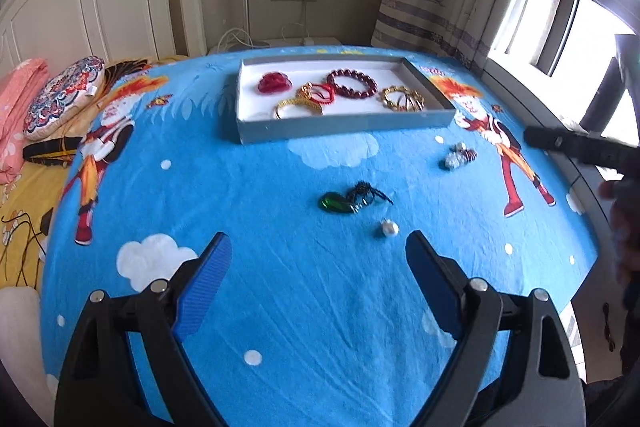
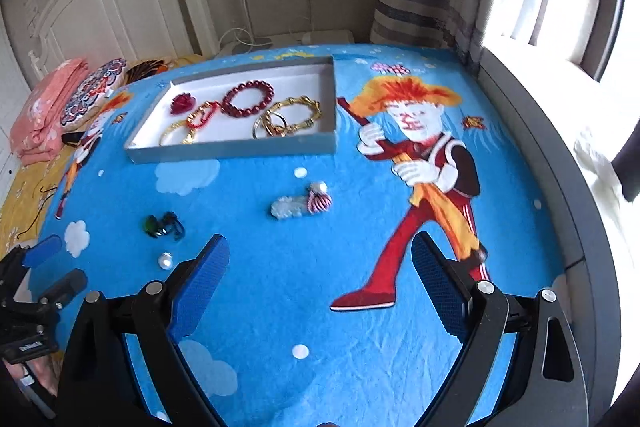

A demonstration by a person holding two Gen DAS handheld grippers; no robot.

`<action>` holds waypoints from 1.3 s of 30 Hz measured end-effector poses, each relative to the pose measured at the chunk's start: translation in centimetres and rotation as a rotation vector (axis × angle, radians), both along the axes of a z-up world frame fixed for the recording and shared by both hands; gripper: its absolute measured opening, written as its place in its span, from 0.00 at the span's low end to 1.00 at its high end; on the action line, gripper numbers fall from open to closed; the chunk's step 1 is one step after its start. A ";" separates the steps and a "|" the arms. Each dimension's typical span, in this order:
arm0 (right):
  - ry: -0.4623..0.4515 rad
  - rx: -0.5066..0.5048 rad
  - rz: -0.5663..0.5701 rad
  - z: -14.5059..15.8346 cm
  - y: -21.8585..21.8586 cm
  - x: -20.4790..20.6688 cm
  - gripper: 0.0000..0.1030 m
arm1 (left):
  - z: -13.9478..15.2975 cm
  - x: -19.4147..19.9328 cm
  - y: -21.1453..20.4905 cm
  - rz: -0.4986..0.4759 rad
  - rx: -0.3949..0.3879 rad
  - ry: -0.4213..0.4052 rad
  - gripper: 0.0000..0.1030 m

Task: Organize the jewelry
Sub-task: 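Withdraw both tools and move left tool toward the green drop pendant, then grasp the green pendant with left tool while right tool grasps the jade pendant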

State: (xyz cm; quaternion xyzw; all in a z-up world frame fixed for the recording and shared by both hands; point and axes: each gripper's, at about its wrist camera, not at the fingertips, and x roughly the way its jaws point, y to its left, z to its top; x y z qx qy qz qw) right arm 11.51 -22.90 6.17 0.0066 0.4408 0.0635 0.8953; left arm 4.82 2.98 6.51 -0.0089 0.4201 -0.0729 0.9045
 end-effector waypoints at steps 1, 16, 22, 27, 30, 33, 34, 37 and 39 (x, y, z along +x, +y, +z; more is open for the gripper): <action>-0.001 -0.004 -0.010 -0.9 -0.3 -0.3 0.84 | -0.5 -0.1 -0.1 -0.002 -0.011 0.006 0.83; -0.015 0.017 -0.025 -7.3 -0.6 -1.5 0.86 | -5.8 0.7 -0.3 0.079 -0.122 0.022 0.64; -0.063 0.014 -0.001 -6.8 0.1 -1.6 0.86 | -6.6 2.2 -0.9 0.065 -0.116 0.013 0.55; -0.080 0.031 0.001 -6.6 0.1 -1.3 0.86 | -6.7 3.7 -1.7 0.045 -0.088 0.007 0.49; -0.052 0.054 -0.012 -6.9 -0.2 -0.8 0.86 | -6.8 4.9 -2.1 0.041 -0.054 0.004 0.45; -0.028 0.075 -0.030 -7.2 -0.7 -0.5 0.86 | -6.8 5.9 -2.6 0.016 -0.052 0.011 0.35; -0.029 0.075 -0.029 -7.2 -0.7 -0.5 0.86 | -6.8 6.3 -2.9 0.010 -0.039 0.010 0.35; -0.029 0.072 -0.031 -7.3 -0.6 -0.6 0.86 | -6.7 7.1 -3.0 -0.001 -0.052 0.022 0.35; -0.029 0.075 -0.033 -7.4 -0.6 -0.5 0.86 | -6.6 7.4 -2.6 0.002 -0.066 0.027 0.35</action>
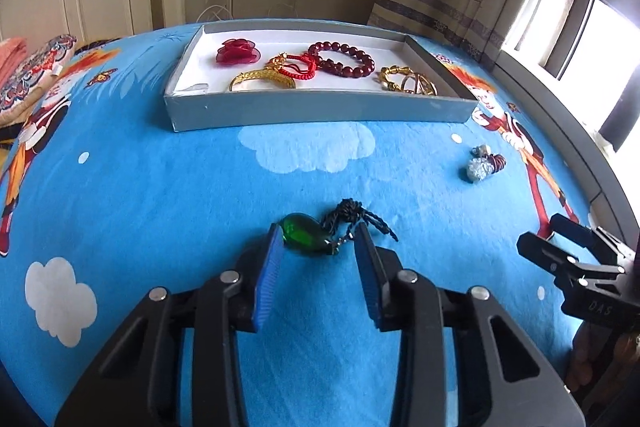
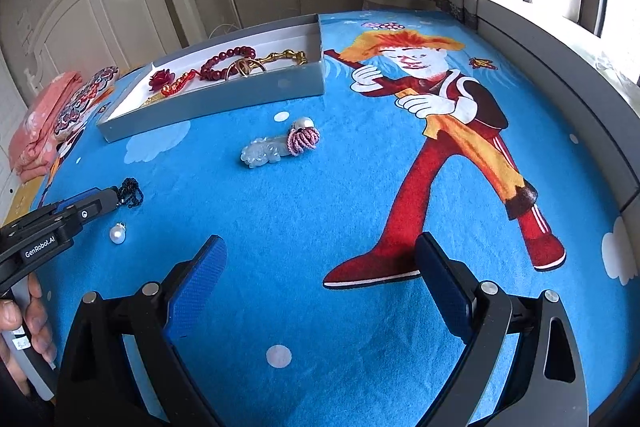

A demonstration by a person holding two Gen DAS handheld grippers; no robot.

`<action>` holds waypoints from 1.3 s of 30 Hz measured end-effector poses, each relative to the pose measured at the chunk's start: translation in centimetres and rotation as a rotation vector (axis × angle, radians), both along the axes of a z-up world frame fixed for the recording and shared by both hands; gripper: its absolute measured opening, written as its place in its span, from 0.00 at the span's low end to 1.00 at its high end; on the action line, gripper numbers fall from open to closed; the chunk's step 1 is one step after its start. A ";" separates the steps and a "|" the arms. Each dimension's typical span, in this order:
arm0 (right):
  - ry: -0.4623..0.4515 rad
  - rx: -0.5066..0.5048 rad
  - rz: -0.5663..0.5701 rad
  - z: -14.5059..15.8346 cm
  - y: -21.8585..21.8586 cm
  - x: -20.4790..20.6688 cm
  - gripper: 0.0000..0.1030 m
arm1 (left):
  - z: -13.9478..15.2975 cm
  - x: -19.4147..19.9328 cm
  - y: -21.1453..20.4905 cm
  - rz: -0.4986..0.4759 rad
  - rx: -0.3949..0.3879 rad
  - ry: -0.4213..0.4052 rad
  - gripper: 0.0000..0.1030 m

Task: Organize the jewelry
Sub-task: 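Grasp the green pendant with left tool while right tool grasps the jade pendant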

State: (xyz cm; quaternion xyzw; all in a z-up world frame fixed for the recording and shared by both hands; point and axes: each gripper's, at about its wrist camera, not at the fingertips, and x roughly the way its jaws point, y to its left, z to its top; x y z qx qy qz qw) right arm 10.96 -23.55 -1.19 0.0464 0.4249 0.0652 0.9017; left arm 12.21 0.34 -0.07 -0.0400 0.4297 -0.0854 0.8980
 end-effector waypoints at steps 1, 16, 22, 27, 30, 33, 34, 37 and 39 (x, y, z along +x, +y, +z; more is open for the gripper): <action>0.000 -0.001 -0.001 0.0 0.0 0.0 0.86 | 0.1 0.0 0.3 0.005 0.009 -0.003 0.35; 0.001 -0.003 -0.003 0.0 0.2 0.0 0.86 | 0.0 -0.4 1.2 -0.145 0.265 0.020 0.42; 0.002 -0.010 -0.003 -0.1 0.1 0.0 0.87 | -0.1 1.3 0.1 -0.229 0.248 -0.014 0.42; 0.003 -0.010 -0.003 -0.1 0.1 0.0 0.87 | -0.2 3.2 -0.1 -0.313 0.219 -0.011 0.40; 0.001 -0.005 -0.003 -0.1 0.1 0.0 0.87 | -0.2 2.7 -0.3 -0.339 0.218 0.000 0.26; 0.000 -0.005 -0.002 -0.1 0.1 0.0 0.87 | -0.3 1.8 -0.4 -0.334 0.220 -0.010 0.21; 0.000 -0.003 -0.002 -0.1 0.1 0.0 0.87 | -0.2 1.7 -0.3 -0.322 0.213 -0.006 0.21; -0.001 0.006 -0.004 -0.1 0.0 0.0 0.87 | -0.3 1.1 0.0 -0.288 0.190 -0.005 0.21; 0.001 -0.002 -0.002 0.0 0.1 0.2 0.87 | -0.3 0.3 0.4 -0.252 0.175 -0.005 0.21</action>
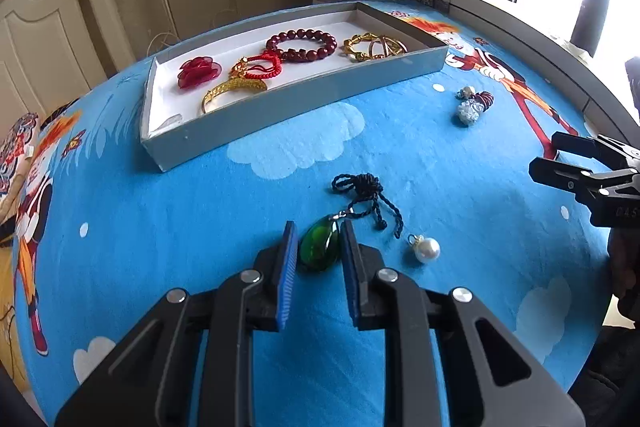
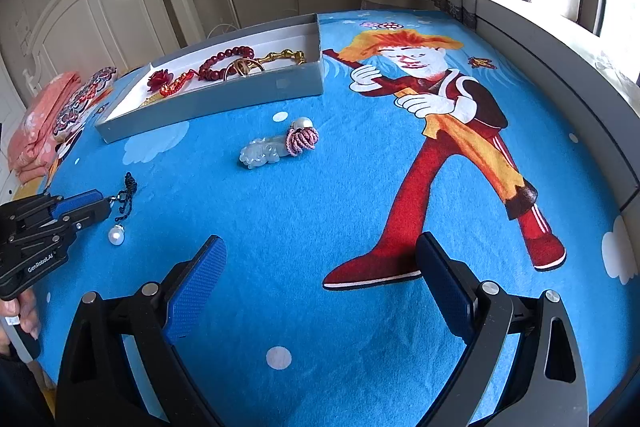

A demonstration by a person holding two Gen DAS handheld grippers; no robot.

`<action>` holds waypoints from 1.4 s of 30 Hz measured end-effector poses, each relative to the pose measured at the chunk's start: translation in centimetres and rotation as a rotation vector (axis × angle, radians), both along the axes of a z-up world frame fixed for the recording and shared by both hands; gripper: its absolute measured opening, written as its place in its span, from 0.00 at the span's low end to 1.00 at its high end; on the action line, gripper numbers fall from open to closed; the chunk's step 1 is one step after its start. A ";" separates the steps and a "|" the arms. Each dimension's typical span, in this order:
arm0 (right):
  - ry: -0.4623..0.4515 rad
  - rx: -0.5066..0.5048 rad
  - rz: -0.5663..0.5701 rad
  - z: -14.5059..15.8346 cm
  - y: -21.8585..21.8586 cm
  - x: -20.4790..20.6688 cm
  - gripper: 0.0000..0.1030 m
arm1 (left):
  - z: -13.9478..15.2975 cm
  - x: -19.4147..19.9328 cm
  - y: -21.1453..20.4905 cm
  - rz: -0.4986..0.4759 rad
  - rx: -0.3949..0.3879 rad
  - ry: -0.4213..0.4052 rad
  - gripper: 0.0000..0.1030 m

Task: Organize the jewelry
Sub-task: 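Grasp the green pendant with left tool while right tool grasps the jade pendant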

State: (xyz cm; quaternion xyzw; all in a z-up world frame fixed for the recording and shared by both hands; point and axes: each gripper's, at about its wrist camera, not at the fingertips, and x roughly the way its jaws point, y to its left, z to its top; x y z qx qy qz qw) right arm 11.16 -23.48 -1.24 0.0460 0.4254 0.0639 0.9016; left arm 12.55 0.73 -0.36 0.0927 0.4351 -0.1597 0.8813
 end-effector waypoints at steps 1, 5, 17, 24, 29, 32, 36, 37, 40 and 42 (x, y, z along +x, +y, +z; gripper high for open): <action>0.000 0.002 -0.002 0.0 0.0 0.2 0.87 | 0.0 -0.5 0.1 0.020 -0.004 -0.002 0.21; 0.005 0.003 -0.036 0.1 0.1 1.6 0.87 | 0.0 -2.5 0.8 0.130 -0.026 -0.019 0.20; 0.002 0.060 -0.005 0.5 3.3 5.9 0.71 | -0.1 -3.9 1.4 0.176 -0.049 -0.044 0.21; -0.007 0.022 -0.012 0.6 3.1 7.6 0.43 | -0.2 -4.0 1.8 0.178 -0.073 -0.046 0.21; 0.002 -0.021 0.010 0.6 2.8 6.0 0.43 | -0.2 -4.1 1.9 0.177 -0.083 -0.046 0.21; 0.006 -0.017 0.019 0.6 2.1 4.9 0.43 | -0.2 -4.1 2.0 0.177 -0.081 -0.048 0.21; -0.002 -0.025 0.033 0.5 1.2 3.2 0.47 | -0.3 -4.2 1.9 0.178 -0.074 -0.054 0.21; -0.001 -0.027 0.031 0.5 1.0 2.9 0.47 | -0.3 -4.3 1.9 0.179 -0.070 -0.056 0.21; -0.001 -0.043 0.027 0.4 0.8 2.3 0.47 | -0.3 -4.4 1.6 0.182 -0.052 -0.061 0.21; -0.003 -0.062 0.029 0.4 0.9 2.2 0.47 | -0.3 -4.4 1.5 0.184 -0.042 -0.063 0.21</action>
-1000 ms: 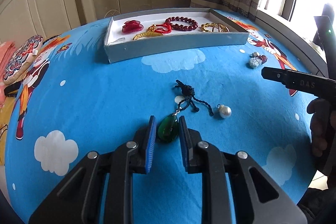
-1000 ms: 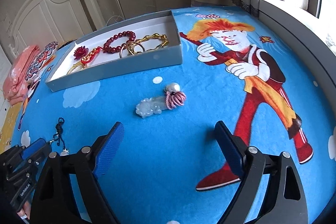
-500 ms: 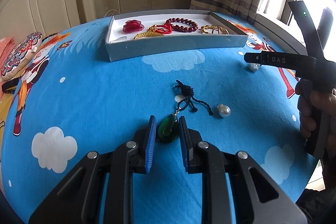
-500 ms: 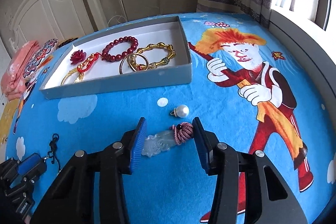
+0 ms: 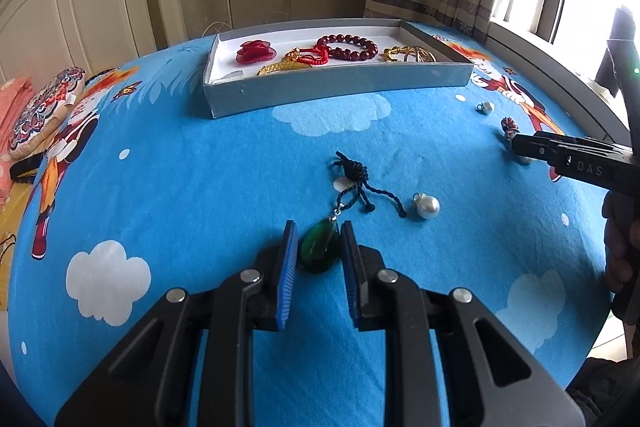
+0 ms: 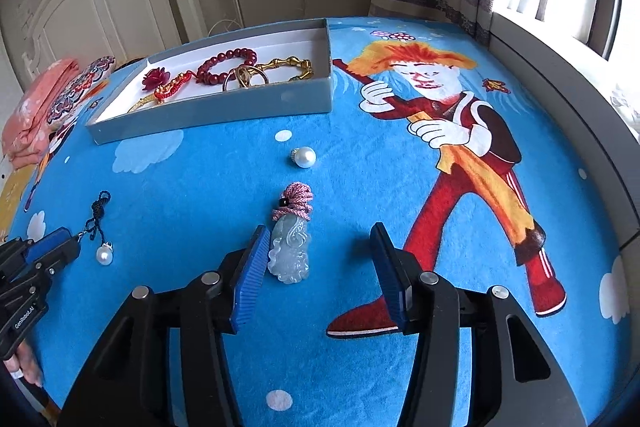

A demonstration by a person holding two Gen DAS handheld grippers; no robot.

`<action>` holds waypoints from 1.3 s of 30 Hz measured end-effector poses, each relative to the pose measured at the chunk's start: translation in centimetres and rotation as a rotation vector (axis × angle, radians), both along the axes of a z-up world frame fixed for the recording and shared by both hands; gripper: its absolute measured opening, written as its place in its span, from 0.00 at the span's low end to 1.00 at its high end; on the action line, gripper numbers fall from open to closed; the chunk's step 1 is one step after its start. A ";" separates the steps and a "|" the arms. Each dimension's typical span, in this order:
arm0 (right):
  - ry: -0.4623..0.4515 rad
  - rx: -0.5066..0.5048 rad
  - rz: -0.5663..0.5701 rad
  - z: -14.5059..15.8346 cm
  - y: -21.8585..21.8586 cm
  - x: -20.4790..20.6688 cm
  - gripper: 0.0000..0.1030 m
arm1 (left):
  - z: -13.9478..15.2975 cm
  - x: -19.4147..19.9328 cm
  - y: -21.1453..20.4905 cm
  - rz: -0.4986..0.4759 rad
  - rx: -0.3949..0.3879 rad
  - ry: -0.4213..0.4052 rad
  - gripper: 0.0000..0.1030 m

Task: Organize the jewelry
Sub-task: 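Grasp the green pendant with left tool while right tool grasps the jade pendant, then carry both pendants into the white box and open both tools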

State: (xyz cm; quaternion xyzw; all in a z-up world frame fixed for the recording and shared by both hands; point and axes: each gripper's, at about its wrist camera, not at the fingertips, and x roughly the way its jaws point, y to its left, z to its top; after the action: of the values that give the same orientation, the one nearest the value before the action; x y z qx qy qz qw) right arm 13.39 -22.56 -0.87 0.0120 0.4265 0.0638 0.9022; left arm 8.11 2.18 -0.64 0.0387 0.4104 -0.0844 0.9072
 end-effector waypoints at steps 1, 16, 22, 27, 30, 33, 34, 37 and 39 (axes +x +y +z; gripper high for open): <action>0.000 -0.007 0.001 0.0 0.1 0.1 0.47 | 0.0 0.0 0.0 0.001 0.002 0.000 0.21; -0.023 -0.101 0.034 0.0 2.6 -1.0 0.19 | 0.1 -0.1 0.0 0.041 -0.003 0.002 0.22; -0.029 -0.075 0.039 0.0 2.3 -1.8 0.19 | 0.0 -0.7 -0.5 0.033 0.021 0.004 0.44; -0.030 -0.059 0.044 0.0 2.2 -2.1 0.19 | 0.1 -0.5 0.0 0.044 0.026 0.005 0.23; -0.029 -0.046 0.043 0.0 2.1 -2.2 0.19 | 0.2 -0.5 -0.2 0.037 0.043 0.006 0.20; -0.027 -0.035 0.042 0.1 2.1 -2.3 0.19 | 0.3 -0.5 -0.2 0.049 0.022 0.013 0.20; -0.026 -0.029 0.041 0.1 2.0 -2.2 0.19 | 0.3 -0.5 -0.1 0.057 0.012 0.014 0.20; -0.024 -0.021 0.040 0.1 1.9 -2.3 0.19 | 0.7 -0.6 0.0 0.088 -0.006 0.001 0.20; -0.027 -0.015 0.039 0.2 1.9 -2.5 0.19 | 1.3 -0.7 0.1 0.118 -0.016 -0.019 0.20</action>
State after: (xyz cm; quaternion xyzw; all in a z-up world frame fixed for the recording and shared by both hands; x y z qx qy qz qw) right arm 10.93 -20.63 -0.68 -0.0039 0.4150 0.0782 0.9064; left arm 7.43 2.25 0.62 0.0079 0.4028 -0.0337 0.9146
